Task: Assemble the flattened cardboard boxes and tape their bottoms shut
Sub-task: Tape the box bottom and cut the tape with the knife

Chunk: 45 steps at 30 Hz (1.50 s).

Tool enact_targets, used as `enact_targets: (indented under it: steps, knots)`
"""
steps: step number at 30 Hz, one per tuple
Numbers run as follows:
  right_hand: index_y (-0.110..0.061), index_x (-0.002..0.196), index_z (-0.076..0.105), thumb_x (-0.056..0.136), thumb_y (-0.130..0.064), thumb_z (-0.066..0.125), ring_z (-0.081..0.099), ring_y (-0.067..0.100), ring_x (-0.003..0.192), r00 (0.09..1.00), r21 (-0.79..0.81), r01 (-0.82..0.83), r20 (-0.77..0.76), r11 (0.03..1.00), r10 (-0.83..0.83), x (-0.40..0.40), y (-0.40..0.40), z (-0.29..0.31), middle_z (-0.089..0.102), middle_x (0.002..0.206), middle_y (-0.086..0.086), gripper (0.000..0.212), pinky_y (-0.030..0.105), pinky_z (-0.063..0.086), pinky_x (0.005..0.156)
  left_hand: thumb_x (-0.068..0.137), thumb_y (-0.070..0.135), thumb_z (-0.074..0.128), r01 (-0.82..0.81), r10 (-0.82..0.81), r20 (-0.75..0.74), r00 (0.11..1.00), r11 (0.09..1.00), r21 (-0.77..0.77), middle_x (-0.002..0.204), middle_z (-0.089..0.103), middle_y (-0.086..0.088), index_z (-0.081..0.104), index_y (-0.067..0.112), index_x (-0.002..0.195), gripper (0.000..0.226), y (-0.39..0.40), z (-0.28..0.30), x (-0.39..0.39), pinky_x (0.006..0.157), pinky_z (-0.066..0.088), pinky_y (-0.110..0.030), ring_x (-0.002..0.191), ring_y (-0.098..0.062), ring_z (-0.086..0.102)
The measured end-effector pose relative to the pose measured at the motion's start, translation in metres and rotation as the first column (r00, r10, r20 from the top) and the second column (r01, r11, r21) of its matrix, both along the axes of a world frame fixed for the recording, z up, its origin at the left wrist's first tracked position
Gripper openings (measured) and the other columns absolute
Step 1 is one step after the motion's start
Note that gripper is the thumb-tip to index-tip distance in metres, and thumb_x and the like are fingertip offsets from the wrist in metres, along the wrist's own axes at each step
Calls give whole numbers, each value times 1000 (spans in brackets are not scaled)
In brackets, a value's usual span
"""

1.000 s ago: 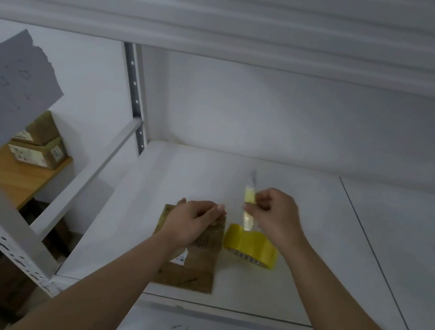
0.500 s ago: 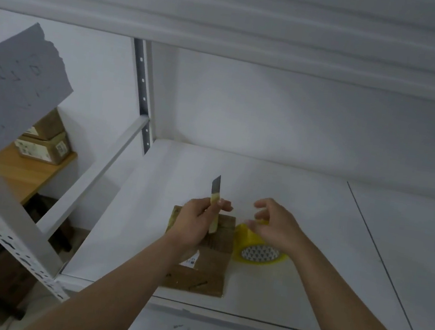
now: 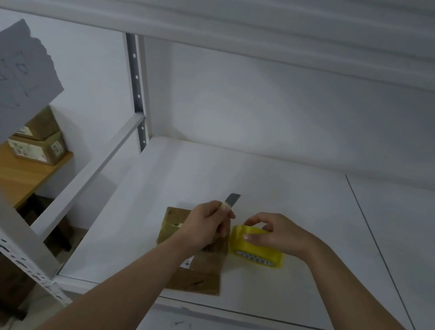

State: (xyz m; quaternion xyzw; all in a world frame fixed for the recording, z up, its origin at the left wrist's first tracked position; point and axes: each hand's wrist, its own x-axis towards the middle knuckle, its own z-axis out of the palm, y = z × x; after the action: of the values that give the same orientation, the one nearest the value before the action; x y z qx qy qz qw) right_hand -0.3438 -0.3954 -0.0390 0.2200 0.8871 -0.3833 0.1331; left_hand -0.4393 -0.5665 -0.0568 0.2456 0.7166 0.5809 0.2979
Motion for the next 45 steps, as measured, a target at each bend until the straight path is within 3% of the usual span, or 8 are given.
enact_targets:
  steps: [3, 8, 16, 22, 31, 34, 37, 45]
  knots:
    - [-32, 119, 60, 86, -48, 68, 54, 16, 115, 999, 74, -38, 28, 997, 36, 0, 1, 4, 56, 128, -4, 38, 35, 47, 98, 104, 29, 41, -7, 2, -77, 997, 999, -53, 58, 56, -3, 66, 0, 90, 41, 1, -1, 0, 45, 35, -16, 42, -6, 43]
    - [-37, 120, 56, 83, -71, 52, 54, 17, 116, 980, 529, -108, 201, 842, -1, 0, 3, 18, 57, 126, -8, 51, 33, 40, 82, 103, 33, 42, -5, -3, -96, 995, 996, -89, 58, 57, -4, 63, 7, 76, 43, -2, -3, -1, 45, 36, -20, 45, -10, 43]
    - [-29, 126, 65, 97, -38, 55, 55, 10, 122, 999, 156, -50, 24, 987, 47, 18, 15, 1, 61, 133, -7, 32, 28, 42, 101, 94, 28, 53, 202, -245, -95, 965, 923, -328, 60, 58, 3, 66, 17, 60, 37, 0, 9, -3, 52, 41, -22, 50, -11, 49]
    - [-39, 119, 67, 94, -47, 54, 59, 14, 116, 999, 310, 51, -23, 950, -46, 20, 6, -8, 64, 127, -12, 29, 34, 48, 94, 92, 29, 47, 85, -421, -414, 807, 776, -625, 61, 58, 5, 60, 22, 59, 36, 16, 21, 10, 60, 45, -26, 58, -14, 55]
    - [-35, 105, 74, 95, -40, 52, 65, 15, 95, 978, 476, 194, -165, 858, -130, 27, -14, -9, 71, 109, -13, 24, 26, 45, 70, 98, 30, 36, -66, -534, -557, 636, 682, -729, 75, 52, -1, 48, 14, 68, 36, 28, 16, 19, 64, 42, -29, 77, -22, 56]
    - [-34, 102, 75, 95, -40, 53, 65, 15, 94, 964, 448, 261, -172, 855, -204, 37, -6, -11, 71, 107, -15, 23, 26, 46, 71, 102, 30, 36, 44, -415, -522, 745, 812, -582, 73, 56, 0, 52, 16, 73, 36, 14, 9, 10, 63, 41, -28, 71, -17, 56]
    - [-35, 95, 75, 94, -43, 54, 66, 15, 93, 949, 394, 314, -153, 864, -275, 49, 7, -18, 72, 103, -14, 22, 29, 51, 76, 105, 28, 35, -62, -1, -276, 961, 974, -218, 65, 54, 3, 53, 16, 75, 37, -6, -1, 4, 54, 39, -24, 60, -14, 49]
    - [-37, 92, 74, 93, -48, 53, 65, 15, 90, 930, 348, 367, -152, 863, -334, 50, 13, -21, 72, 100, -15, 23, 29, 51, 75, 94, 34, 58, -357, -58, -612, 789, 767, -533, 100, 60, 0, 45, 13, 106, 28, 31, -3, 30, 61, 44, -28, 90, -23, 64]
